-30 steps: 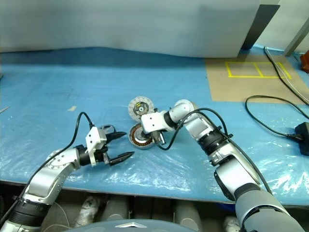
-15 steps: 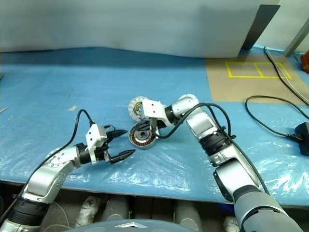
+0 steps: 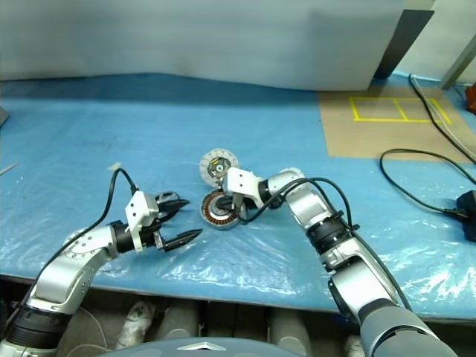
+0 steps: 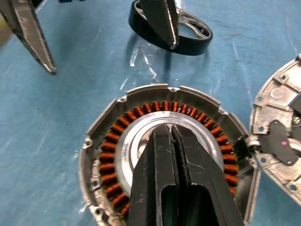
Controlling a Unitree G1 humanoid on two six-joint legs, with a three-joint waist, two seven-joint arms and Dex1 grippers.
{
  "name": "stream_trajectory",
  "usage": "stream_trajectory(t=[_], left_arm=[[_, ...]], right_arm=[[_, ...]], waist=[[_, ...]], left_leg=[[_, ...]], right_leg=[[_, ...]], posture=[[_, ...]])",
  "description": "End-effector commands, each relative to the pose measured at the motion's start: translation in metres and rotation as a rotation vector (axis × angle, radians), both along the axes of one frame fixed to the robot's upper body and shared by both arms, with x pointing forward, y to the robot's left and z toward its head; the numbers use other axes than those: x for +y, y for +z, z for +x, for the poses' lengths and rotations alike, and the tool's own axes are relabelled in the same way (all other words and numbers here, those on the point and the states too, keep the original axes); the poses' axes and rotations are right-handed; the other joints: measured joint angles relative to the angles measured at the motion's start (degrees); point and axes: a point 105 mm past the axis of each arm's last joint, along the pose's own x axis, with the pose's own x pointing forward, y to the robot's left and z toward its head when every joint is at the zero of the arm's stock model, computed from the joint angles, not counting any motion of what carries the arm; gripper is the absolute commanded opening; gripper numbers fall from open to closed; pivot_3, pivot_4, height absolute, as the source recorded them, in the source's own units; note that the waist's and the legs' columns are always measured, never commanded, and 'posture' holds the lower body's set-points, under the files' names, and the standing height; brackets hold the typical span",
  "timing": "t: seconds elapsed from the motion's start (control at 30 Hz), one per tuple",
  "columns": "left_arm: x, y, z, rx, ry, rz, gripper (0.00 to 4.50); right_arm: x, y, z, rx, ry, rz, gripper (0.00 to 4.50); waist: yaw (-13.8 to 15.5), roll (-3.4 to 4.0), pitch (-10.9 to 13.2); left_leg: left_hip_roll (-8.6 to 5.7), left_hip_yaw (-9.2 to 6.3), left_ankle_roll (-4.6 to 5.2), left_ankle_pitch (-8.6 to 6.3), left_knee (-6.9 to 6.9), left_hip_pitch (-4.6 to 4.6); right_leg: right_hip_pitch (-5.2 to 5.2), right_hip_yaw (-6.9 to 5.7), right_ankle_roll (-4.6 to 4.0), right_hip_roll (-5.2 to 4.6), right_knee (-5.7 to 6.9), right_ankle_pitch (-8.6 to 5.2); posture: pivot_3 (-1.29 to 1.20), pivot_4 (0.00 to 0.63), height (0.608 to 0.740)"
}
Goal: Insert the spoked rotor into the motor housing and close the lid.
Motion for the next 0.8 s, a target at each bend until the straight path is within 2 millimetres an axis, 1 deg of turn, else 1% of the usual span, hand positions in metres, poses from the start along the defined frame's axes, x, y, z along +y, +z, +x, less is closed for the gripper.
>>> stream_trajectory(t=[0.03, 0.1, 0.17, 0.3, 0.33, 0.43, 0.5, 0.57, 0.63, 0.73, 0.8], left_arm=[[-0.001, 0.009, 0.000, -0.038, -0.018, -0.011, 4.50], [0.001, 0.010, 0.001, -0.045, -0.010, -0.009, 4.50], [0.006, 0.015, 0.002, -0.060, 0.004, -0.011, 4.50], [0.019, 0.032, 0.000, -0.074, 0.025, -0.025, 4.50], [0.027, 0.035, 0.000, -0.073, 0.039, -0.010, 4.50], [0.051, 0.044, 0.006, -0.086, 0.092, 0.061, 4.50], [0.063, 0.044, 0.007, -0.090, 0.095, 0.118, 4.50], [0.074, 0.047, 0.012, -0.097, 0.102, 0.163, 4.50], [0.084, 0.047, 0.018, -0.115, 0.090, 0.243, 4.50], [0.090, 0.050, 0.030, -0.142, 0.049, 0.316, 4.50], [0.087, 0.054, 0.037, -0.161, -0.008, 0.352, 4.50]], right_arm=[[0.004, 0.019, -0.005, 0.075, -0.008, 0.097, 0.04], [0.008, 0.034, -0.003, 0.097, -0.028, 0.163, 0.04], [0.008, 0.045, 0.000, 0.102, -0.055, 0.209, 0.04], [0.000, 0.064, 0.003, 0.089, -0.109, 0.276, 0.04], [-0.003, 0.068, 0.003, 0.084, -0.129, 0.287, 0.04], [-0.016, 0.067, 0.007, 0.020, -0.214, 0.269, 0.04], [-0.024, 0.060, 0.000, -0.014, -0.217, 0.223, 0.04], [-0.033, 0.054, -0.007, -0.056, -0.214, 0.167, 0.04], [-0.039, 0.056, -0.012, -0.055, -0.218, 0.165, 0.04], [-0.050, 0.057, -0.016, -0.064, -0.227, 0.144, 0.04], [-0.058, 0.056, -0.015, -0.078, -0.252, 0.123, 0.04]], waist=[[0.0, 0.00, 0.0], [-0.1, 0.01, 0.0], [-0.1, 0.01, 0.0], [-0.1, 0.00, 0.0], [-0.1, 0.00, 0.0], [0.0, 0.00, 0.0], [0.1, 0.00, 0.0], [0.3, 0.01, 0.0], [0.3, 0.01, 0.0], [0.4, 0.00, 0.0], [0.4, 0.00, 0.0]], left_leg=[[0.01, 0.00, 0.00, 0.00, 0.00, 0.01], [0.03, 0.00, 0.00, 0.00, -0.01, 0.01], [0.03, 0.00, 0.00, 0.00, -0.04, 0.00], [0.02, 0.01, -0.05, 0.03, -0.14, -0.07], [0.01, 0.01, -0.09, 0.05, -0.16, -0.09], [-0.01, 0.01, -0.23, 0.13, -0.22, -0.11], [-0.03, 0.01, -0.24, 0.14, -0.27, -0.12], [-0.07, 0.01, -0.24, 0.14, -0.38, -0.11], [-0.09, 0.00, -0.24, 0.14, -0.52, -0.06], [-0.12, 0.00, -0.24, 0.14, -0.63, -0.04], [-0.13, 0.00, -0.25, 0.15, -0.65, -0.04]], right_leg=[[0.00, 0.00, 0.00, 0.01, 0.01, 0.00], [-0.02, -0.01, 0.00, 0.02, 0.01, 0.00], [-0.04, 0.00, 0.00, 0.02, 0.01, 0.00], [-0.12, -0.02, 0.00, 0.03, -0.06, 0.00], [-0.14, -0.02, 0.00, 0.03, -0.09, 0.00], [-0.16, -0.03, 0.00, 0.03, -0.16, 0.00], [-0.14, -0.04, 0.00, 0.03, -0.25, 0.00], [-0.07, -0.05, 0.02, 0.02, -0.46, 0.01], [0.04, -0.06, 0.08, 0.02, -0.71, 0.05], [0.05, -0.07, 0.11, 0.02, -0.79, 0.06], [0.05, -0.07, 0.11, 0.02, -0.81, 0.06]], posture=[[0.00, 0.150, 0.740], [0.00, 0.150, 0.740], [0.00, 0.150, 0.740], [0.00, 0.150, 0.740], [0.00, 0.150, 0.740], [0.00, 0.150, 0.740], [0.00, 0.150, 0.740], [0.00, 0.150, 0.740], [0.00, 0.150, 0.740], [0.00, 0.150, 0.740], [0.00, 0.150, 0.740]])
